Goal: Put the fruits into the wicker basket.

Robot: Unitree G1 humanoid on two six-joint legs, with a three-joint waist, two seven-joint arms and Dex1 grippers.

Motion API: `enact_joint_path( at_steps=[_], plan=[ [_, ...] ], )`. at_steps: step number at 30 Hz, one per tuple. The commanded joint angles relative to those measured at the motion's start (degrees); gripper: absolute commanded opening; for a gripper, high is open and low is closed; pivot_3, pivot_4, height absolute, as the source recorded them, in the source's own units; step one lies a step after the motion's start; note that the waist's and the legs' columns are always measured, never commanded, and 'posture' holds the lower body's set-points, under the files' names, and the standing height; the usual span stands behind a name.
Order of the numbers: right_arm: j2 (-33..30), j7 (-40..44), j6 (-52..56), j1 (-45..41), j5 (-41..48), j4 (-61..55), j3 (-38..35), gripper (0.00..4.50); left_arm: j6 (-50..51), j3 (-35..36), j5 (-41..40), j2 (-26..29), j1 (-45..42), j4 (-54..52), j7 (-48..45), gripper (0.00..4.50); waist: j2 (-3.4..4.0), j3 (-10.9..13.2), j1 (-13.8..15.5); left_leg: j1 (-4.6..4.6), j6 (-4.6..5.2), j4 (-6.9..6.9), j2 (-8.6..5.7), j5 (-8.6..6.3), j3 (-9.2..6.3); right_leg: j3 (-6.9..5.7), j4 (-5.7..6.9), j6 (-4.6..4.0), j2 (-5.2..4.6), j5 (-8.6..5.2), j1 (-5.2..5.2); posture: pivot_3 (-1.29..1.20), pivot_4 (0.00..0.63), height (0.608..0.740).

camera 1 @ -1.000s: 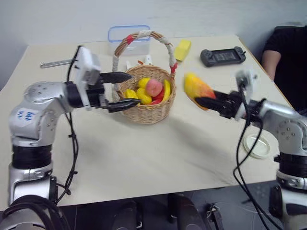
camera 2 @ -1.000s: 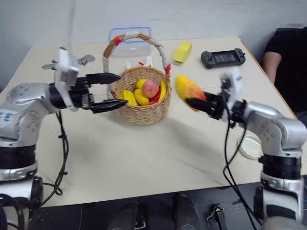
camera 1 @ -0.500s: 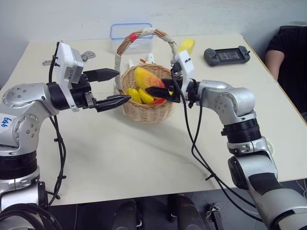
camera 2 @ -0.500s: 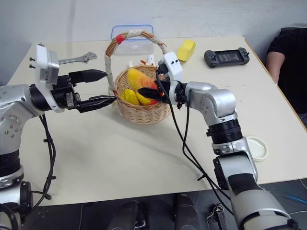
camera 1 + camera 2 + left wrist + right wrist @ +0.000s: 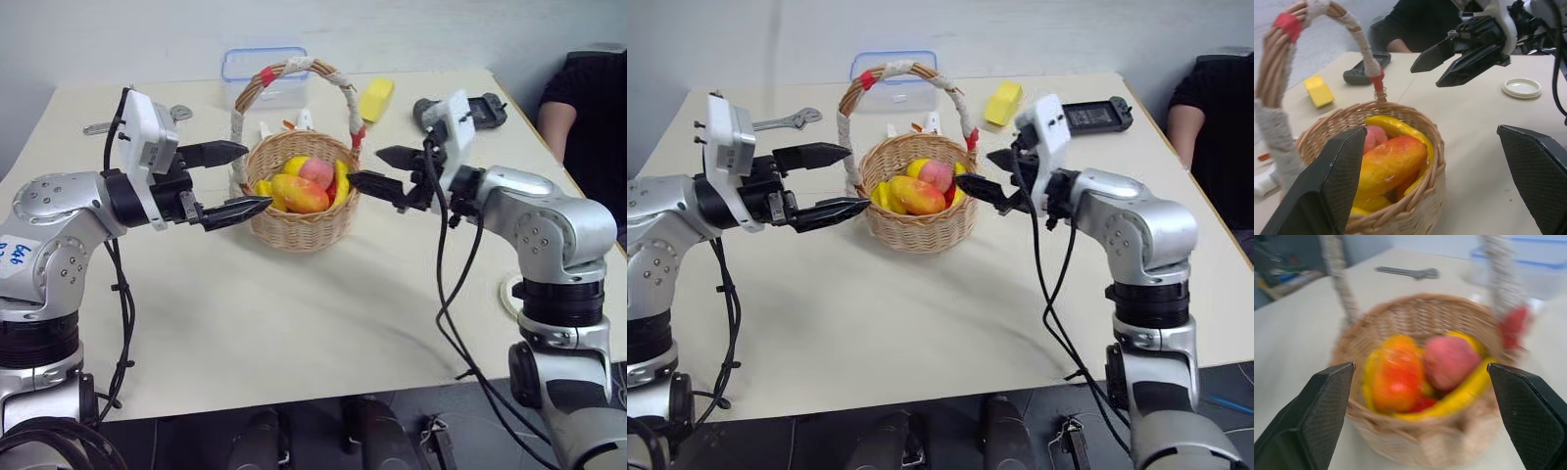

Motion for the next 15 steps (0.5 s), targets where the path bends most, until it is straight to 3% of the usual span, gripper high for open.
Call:
enact_joint_path(
  at_steps=[1,12,15],
  plan=[
    [2.47,-1.21,-10.19,-3.42,-4.91,6.85,1.24,4.45,-2.31,-0.52,0.48,-0.19,-2.16,0.42,-0.46,4.5,0.0,0.0,-0.27,0.02,-0.03,-0.01,0.02,0.01,0.02,0.01,0.01,-0.02,0.04,-0.01,0.0,0.0,0.15,0.74],
    [12.6,-1.14,-32.85,-16.5,-11.85,39.66,0.05,4.45,-3.84,-1.51,0.85,-0.54,-3.33,1.94,-0.61,4.5,0.0,0.0,-1.01,0.1,-0.16,-0.17,0.07,0.06,0.01,0.03,0.06,-0.16,0.09,-0.07,-0.02,0.0,0.15,0.74],
    [13.39,-0.98,-36.23,-18.17,-12.53,44.3,-0.38,3.52,-3.98,-1.44,0.74,-0.62,-2.96,1.62,-0.35,4.5,0.0,0.0,-1.03,0.1,-0.16,-0.17,0.08,0.06,0.0,0.04,0.06,-0.16,0.09,-0.07,-0.02,0.0,0.15,0.74]
  ],
)
